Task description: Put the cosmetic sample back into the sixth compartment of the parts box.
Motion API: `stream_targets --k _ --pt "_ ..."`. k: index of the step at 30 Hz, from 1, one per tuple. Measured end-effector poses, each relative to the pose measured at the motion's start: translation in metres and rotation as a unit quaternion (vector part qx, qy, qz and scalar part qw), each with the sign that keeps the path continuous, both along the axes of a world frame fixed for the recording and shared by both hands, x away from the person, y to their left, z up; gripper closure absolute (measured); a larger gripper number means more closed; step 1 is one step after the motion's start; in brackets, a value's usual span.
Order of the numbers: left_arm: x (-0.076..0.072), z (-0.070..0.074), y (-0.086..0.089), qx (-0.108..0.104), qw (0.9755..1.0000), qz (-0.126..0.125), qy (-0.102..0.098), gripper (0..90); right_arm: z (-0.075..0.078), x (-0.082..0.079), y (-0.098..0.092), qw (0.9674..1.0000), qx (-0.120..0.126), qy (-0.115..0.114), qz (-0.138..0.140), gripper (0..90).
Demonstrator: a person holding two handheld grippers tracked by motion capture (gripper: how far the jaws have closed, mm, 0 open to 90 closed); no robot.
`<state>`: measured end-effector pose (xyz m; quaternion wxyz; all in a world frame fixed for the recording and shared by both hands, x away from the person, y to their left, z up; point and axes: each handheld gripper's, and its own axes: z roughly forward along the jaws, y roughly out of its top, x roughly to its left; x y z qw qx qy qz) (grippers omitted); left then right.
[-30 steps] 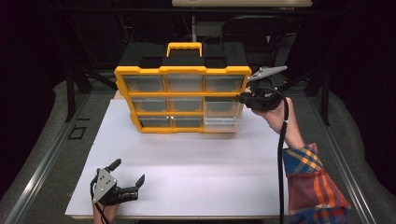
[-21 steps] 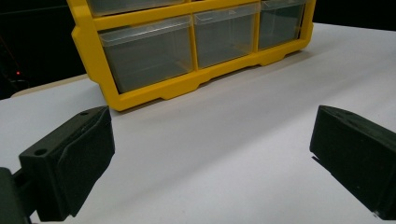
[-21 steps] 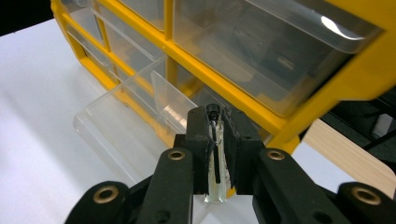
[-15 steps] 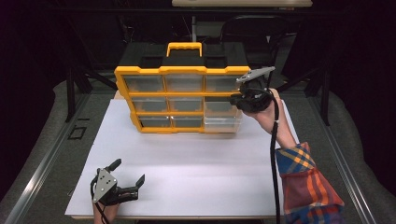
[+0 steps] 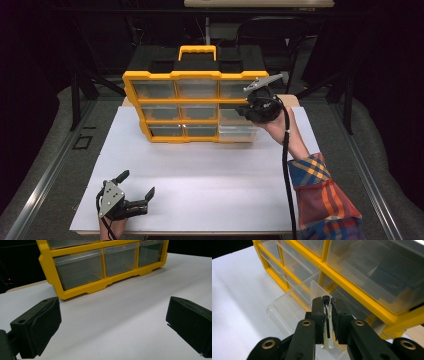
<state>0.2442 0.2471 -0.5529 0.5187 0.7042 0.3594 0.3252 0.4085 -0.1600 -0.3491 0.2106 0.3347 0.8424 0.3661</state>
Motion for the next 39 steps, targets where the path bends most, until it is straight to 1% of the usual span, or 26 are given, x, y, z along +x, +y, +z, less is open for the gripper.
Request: stream_targets --k 7,11,13,24,33,39 --pt "0.001 -0.001 -0.001 0.0 1.0 0.001 0.002 0.0 -0.009 0.003 0.005 0.9999 -0.004 0.009 0.008 80.9" --pt "0.0 0.0 -0.001 0.001 1.0 0.001 0.001 0.0 -0.014 0.005 0.006 0.9998 -0.01 0.016 0.006 80.9" --pt "0.0 0.0 -0.001 0.001 1.0 0.0 -0.001 0.0 -0.016 0.006 0.006 0.9998 -0.01 0.017 0.006 80.9" --pt "0.0 0.0 0.0 0.0 1.0 0.0 -0.001 0.0 -0.026 0.012 0.007 0.9993 -0.017 0.035 0.004 80.8" --pt "0.0 0.0 0.0 0.0 1.0 0.0 0.0 0.0 -0.031 0.015 0.008 0.9986 -0.025 0.046 0.004 80.7" --pt "0.001 0.0 0.0 -0.001 1.0 -0.001 0.0 0.0 -0.031 0.015 0.009 0.9985 -0.028 0.047 0.005 80.5"
